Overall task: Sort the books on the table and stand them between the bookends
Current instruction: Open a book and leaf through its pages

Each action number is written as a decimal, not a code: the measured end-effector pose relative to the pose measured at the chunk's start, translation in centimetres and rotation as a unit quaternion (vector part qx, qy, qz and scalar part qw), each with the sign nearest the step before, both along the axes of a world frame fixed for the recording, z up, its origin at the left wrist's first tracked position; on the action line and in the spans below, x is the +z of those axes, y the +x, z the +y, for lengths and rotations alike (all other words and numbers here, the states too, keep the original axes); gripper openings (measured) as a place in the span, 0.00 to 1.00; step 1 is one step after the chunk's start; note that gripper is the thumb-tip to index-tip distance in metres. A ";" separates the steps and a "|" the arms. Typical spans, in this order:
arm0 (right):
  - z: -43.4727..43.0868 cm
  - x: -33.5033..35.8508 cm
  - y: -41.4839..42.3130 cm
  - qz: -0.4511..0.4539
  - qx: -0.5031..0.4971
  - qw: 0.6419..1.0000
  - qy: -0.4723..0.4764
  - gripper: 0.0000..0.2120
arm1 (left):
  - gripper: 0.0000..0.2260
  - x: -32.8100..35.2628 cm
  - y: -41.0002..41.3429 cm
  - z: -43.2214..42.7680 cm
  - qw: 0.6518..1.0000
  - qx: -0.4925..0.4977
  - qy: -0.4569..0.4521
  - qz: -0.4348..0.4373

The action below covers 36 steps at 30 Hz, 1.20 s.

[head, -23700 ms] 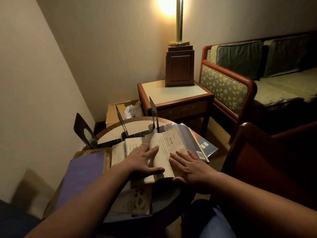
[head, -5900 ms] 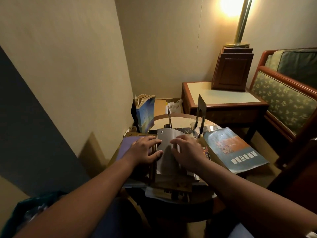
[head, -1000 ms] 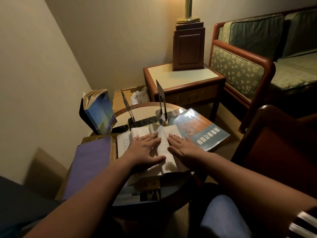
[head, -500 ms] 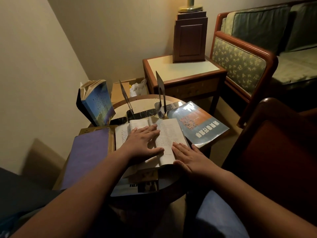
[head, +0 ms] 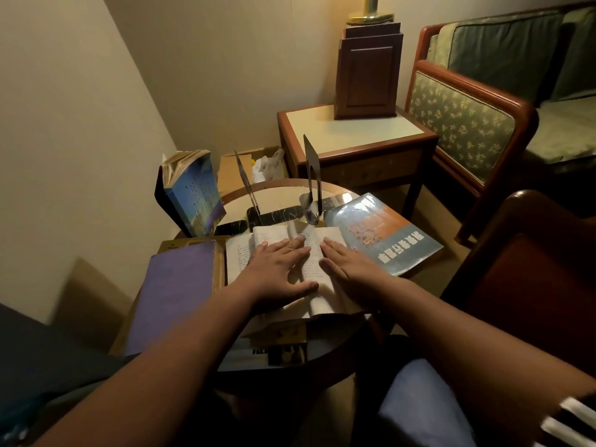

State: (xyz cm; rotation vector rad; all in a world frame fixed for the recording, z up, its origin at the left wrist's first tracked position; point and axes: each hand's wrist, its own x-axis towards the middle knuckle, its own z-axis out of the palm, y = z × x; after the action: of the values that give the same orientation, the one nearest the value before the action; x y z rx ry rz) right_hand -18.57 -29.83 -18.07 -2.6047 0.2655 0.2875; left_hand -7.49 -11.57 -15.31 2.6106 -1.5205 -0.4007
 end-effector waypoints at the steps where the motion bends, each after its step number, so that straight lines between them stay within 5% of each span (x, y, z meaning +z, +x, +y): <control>1: -0.2 0.0 0.9 -0.007 -0.005 1.000 0.003 0.35 | 0.44 -0.1 0.0 0.1 1.000 -0.002 -0.002 -0.003; 15: 1.4 -2.6 1.8 -0.109 -0.047 0.992 0.039 0.42 | 0.38 0.2 0.1 1.8 0.999 -0.022 -0.025 -0.019; 20: 1.6 -2.8 0.7 -0.102 -0.049 0.993 0.034 0.38 | 0.37 0.8 -0.8 2.1 0.996 0.062 -0.028 -0.058; 24: 1.8 -2.6 0.6 -0.098 -0.051 0.994 0.027 0.37 | 0.39 0.8 -1.9 3.0 0.980 0.163 -0.072 -0.087; 29: 1.6 -3.0 0.6 -0.107 -0.057 0.992 0.039 0.54 | 0.37 0.8 -2.4 3.6 0.965 0.197 -0.170 -0.020; 36: 1.4 -3.1 0.9 -0.098 -0.055 0.993 0.026 0.51 | 0.25 1.7 -2.0 4.4 0.931 0.216 -0.294 0.010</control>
State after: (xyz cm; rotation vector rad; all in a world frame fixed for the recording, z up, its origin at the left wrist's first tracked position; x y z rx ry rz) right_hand -17.69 -28.43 -21.12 -2.5331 0.3251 0.0006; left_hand -9.46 -7.20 -13.66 2.3279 -0.8305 0.0671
